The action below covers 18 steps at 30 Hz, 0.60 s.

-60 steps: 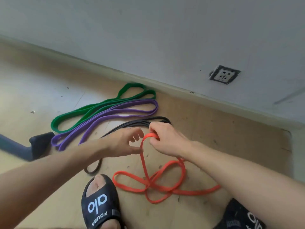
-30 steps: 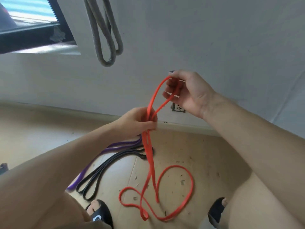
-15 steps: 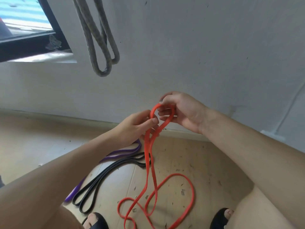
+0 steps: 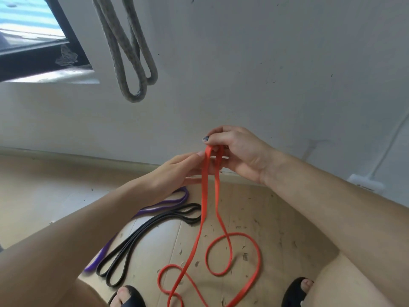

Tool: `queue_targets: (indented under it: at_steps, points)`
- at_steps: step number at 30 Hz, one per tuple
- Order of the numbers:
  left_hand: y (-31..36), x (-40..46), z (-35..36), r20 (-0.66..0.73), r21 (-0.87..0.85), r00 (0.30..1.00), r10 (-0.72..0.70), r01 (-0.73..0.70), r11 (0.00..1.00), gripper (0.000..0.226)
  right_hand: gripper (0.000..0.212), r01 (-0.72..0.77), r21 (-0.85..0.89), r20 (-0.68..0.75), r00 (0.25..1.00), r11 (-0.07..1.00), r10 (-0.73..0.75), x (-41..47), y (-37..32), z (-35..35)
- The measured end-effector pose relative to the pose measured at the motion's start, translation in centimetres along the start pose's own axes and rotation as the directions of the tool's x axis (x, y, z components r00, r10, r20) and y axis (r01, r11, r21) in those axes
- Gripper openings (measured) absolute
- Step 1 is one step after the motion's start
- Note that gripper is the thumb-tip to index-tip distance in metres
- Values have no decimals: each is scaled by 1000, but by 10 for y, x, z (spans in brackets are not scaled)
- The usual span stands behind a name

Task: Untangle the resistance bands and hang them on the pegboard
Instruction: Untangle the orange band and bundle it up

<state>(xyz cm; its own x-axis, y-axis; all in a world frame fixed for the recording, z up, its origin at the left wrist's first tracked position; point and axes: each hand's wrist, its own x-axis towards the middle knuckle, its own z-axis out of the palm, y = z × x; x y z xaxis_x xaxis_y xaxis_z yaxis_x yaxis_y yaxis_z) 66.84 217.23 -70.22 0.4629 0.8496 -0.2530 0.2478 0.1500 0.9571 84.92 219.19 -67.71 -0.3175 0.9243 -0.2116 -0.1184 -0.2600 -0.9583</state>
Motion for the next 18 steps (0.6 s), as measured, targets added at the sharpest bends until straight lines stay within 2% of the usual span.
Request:
queue_targets:
  at_steps: [5,8,12,15,18]
  points:
    - [4,0,5,-51,-15,997,49,-50,999,37,16,20,132,-28,999,991,-16,-2,-2,-2]
    - [6,0,4,-59,-57,997,40,-43,997,30,22,28,117,-75,997,993,-19,0,-4,-7]
    - [12,1,3,-54,-160,998,-19,11,987,17,19,15,80,-129,992,997,-4,3,-5,-14]
    - [14,1,7,10,-241,993,-119,118,963,10,18,-13,73,-98,995,997,20,2,-4,-14]
    - [12,2,6,94,-236,988,-121,140,962,6,15,-18,77,-100,995,997,26,0,-2,-12]
